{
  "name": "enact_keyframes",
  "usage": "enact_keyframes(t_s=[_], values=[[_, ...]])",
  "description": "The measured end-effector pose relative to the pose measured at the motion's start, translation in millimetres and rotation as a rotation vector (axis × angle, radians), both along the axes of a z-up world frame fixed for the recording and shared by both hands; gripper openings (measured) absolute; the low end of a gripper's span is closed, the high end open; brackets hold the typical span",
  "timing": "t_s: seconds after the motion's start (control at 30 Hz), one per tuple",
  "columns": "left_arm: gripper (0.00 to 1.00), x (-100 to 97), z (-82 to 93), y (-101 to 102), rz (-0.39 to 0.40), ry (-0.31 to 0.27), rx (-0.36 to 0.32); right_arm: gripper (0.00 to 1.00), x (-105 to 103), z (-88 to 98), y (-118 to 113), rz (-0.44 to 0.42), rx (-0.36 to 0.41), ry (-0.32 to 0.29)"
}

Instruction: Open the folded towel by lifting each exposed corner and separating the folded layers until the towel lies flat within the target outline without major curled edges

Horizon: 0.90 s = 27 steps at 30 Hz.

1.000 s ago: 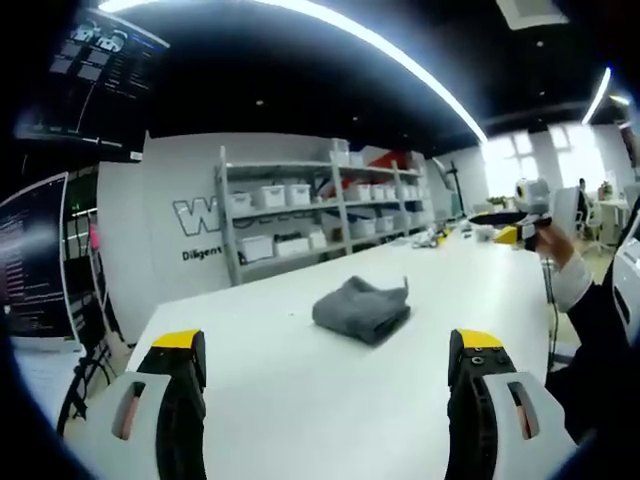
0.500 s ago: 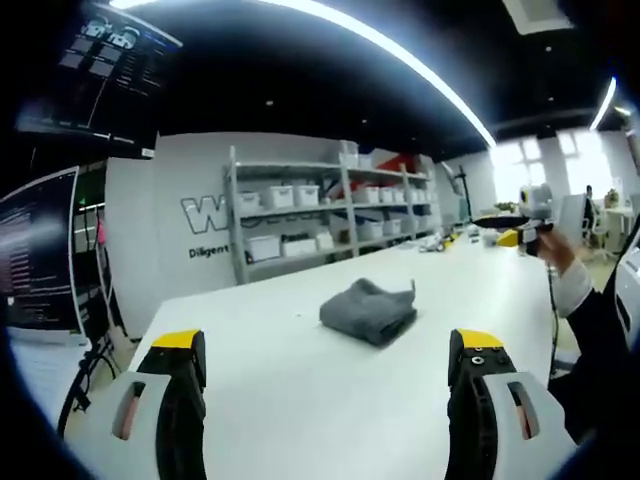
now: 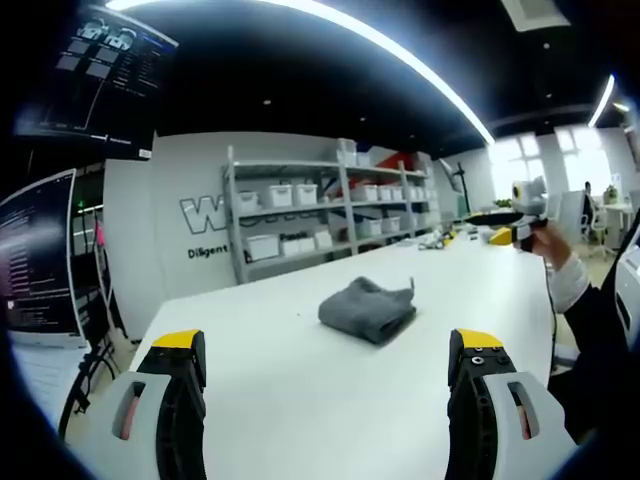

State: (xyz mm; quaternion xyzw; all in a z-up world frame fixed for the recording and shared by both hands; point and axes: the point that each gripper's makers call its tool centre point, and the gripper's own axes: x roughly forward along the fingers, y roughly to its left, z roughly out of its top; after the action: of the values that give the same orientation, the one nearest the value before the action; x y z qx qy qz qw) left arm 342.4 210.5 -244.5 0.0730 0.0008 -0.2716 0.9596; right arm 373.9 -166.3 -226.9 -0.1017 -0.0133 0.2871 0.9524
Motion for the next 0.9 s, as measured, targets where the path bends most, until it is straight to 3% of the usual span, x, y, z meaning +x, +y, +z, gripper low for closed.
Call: enact_keyframes(t_s=[0.43, 0.9], values=[[1.0, -0.2, 0.2, -0.6, -0.004, -0.005, 0.014, 0.98, 21.2, -0.7, -1.7, 0.012, 0.03, -0.003], [1.0, 5.5, -6.0, -5.1, -0.015, 0.008, 0.027, 0.98, 52.7, -24.9, 3.4, 0.013, 0.034, 0.052]])
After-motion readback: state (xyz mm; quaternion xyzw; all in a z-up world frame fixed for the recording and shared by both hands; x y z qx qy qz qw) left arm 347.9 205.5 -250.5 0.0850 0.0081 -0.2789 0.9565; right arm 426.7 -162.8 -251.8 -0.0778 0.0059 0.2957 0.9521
